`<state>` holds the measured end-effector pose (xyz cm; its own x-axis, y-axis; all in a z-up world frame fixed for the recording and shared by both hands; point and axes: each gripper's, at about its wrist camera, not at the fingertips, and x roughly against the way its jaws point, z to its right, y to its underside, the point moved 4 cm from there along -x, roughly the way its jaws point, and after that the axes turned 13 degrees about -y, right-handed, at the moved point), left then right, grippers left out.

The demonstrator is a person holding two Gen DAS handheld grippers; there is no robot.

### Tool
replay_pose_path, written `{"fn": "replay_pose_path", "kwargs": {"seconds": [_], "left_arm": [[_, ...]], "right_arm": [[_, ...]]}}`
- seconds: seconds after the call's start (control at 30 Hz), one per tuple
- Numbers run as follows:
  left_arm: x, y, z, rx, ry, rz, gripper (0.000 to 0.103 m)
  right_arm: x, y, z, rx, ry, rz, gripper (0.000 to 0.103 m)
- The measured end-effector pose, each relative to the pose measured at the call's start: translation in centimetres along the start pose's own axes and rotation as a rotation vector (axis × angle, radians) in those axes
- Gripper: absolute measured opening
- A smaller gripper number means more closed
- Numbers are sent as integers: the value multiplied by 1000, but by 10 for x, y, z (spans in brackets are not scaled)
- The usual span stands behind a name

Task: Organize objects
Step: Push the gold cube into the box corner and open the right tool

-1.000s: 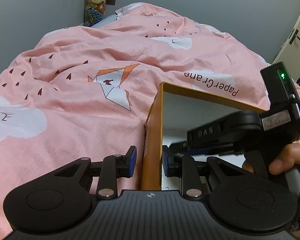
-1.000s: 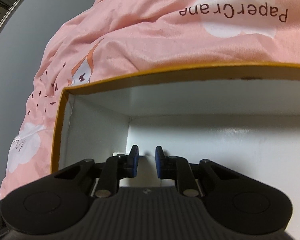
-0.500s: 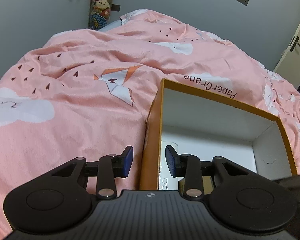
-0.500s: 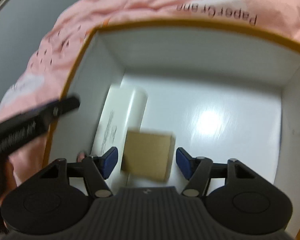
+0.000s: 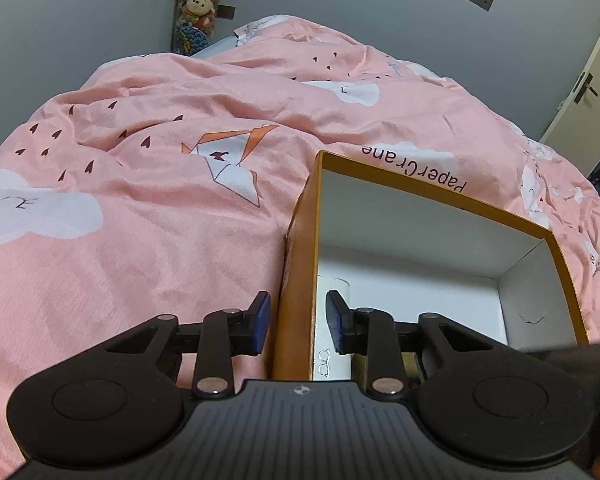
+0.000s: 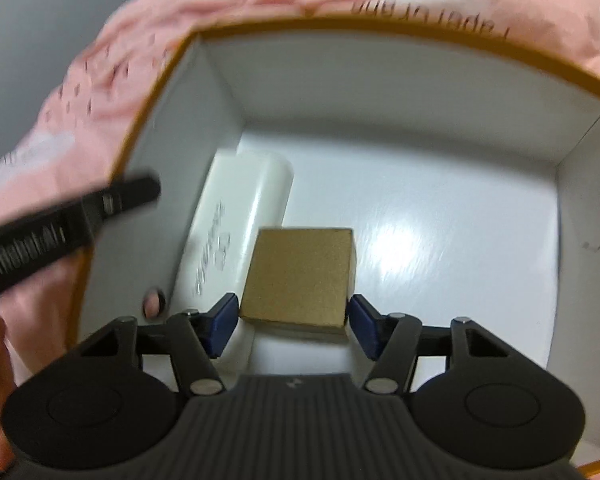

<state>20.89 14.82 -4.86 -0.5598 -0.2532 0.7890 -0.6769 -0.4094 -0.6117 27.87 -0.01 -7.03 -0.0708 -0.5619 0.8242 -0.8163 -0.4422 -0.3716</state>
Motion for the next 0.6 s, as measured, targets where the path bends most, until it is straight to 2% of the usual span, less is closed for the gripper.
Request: {"fn": "replay_pose_path", "kwargs": {"seconds": [0.23,0.43,0.6], "left_arm": [[-4,-10,5,-21,-4,-3,28],[-10,-20,10,-51,-8,-12,28],[-14,-21,12,-58,-7,-20,28]], "right_arm": [[5,-50,17,-158,-42,134,62],[-9,-78,10,-135,-21,179,62],[-8,-86,12,-191,-41,240,61]]}}
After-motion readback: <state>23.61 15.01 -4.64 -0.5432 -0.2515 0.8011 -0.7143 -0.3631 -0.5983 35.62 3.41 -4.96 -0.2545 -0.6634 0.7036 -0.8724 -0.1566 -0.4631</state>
